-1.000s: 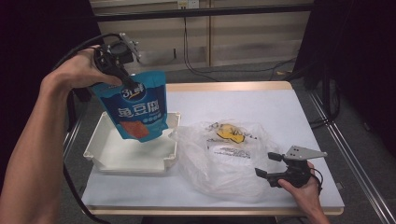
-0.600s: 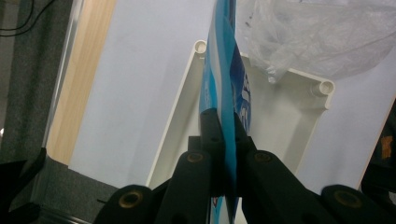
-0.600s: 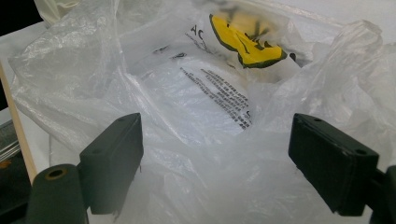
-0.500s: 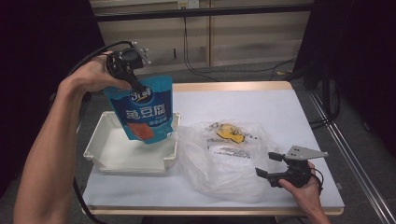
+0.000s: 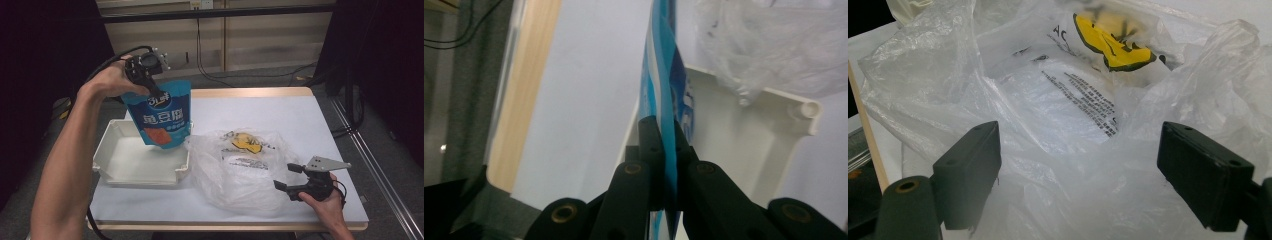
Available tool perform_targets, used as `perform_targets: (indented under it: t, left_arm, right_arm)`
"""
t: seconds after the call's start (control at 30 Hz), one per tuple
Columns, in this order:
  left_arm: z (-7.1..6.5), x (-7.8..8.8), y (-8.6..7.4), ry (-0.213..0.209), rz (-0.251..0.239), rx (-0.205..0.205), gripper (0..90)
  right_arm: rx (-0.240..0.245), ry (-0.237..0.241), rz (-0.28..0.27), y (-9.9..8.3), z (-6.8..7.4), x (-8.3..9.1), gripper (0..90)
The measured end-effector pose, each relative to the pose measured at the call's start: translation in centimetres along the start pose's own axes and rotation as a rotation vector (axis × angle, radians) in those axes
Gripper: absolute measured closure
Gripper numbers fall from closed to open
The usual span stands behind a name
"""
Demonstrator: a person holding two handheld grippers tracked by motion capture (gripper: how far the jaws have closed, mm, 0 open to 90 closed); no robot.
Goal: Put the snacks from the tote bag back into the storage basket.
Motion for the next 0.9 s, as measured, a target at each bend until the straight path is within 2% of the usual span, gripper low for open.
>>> perform_targets:
  t: [0.03, 0.13, 0.17, 0.2, 0.27, 0.3, 0.33, 0.37, 0.4, 0.43, 0.57, 0.7, 0.77, 0.9]
  left_arm:
    - [-0.1, -0.2, 0.2, -0.014, -0.015, 0.007, 90.0]
    - [0.1, -0.5, 0.3, -0.012, 0.007, 0.011, 90.0]
    - [0.3, -0.7, 0.4, 0.001, 0.006, 0.013, 90.0]
    - [0.3, -0.8, 0.4, -0.015, 0.008, 0.006, 90.0]
    - [0.7, -1.0, 0.5, 0.012, 0.021, 0.012, 90.0]
    - [0.8, -1.1, 0.5, 0.004, 0.024, 0.013, 90.0]
    - [0.9, -1.1, 0.5, 0.008, 0.043, 0.006, 90.0]
    - [1.1, -1.2, 0.5, 0.031, 0.048, 0.002, 90.0]
    - [0.9, -1.2, 0.6, 0.04, 0.054, -0.02, 90.0]
    - [0.9, -1.2, 0.8, 0.058, 0.054, -0.063, 90.0]
    - [0.8, -0.9, 1.0, 0.108, 0.051, -0.113, 90.0]
    - [0.3, -0.7, 1.1, 0.073, 0.009, -0.111, 90.0]
    - [0.4, -0.7, 1.2, 0.102, 0.018, -0.119, 90.0]
    - [0.1, -1.8, 1.0, 0.079, 0.047, -0.135, 90.0]
  right_arm:
    - [-0.001, 0.001, -0.001, 0.0, 0.0, 0.0, 17.7]
    - [0.0, 0.003, -0.004, 0.0, 0.0, 0.1, 17.6]
    - [-0.001, 0.003, -0.002, 0.0, 0.0, 0.1, 17.4]
    - [-0.001, 0.004, -0.001, 0.0, 0.0, 0.0, 17.4]
    - [0.003, 0.004, -0.005, 0.0, 0.0, 0.0, 17.4]
    - [0.003, 0.005, -0.005, 0.0, 0.0, 0.1, 17.4]
    - [0.003, 0.007, -0.006, 0.0, 0.0, 0.1, 17.4]
    - [0.003, 0.007, -0.006, 0.0, 0.1, 0.1, 17.4]
    - [0.003, 0.007, -0.006, 0.0, 0.0, 0.1, 17.3]
    - [0.004, 0.009, -0.008, 0.0, 0.0, 0.1, 17.3]
    - [0.002, 0.009, -0.004, 0.0, 0.0, 0.0, 17.2]
    - [0.005, 0.009, -0.002, 0.0, 0.0, 0.0, 17.2]
    - [0.008, 0.01, -0.001, 0.0, 0.0, -0.1, 17.2]
    - [0.007, 0.009, -0.002, 0.0, 0.1, 0.0, 17.2]
Point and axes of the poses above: each handheld gripper's, and its own axes: x roughly backward along the jaws, y roughly out of its top, z roughly to its left, the point moved 7 cm from there along -x, roughly forward along the jaws, and after that the axes turned 10 degrees about z, right-handed, at the moved point
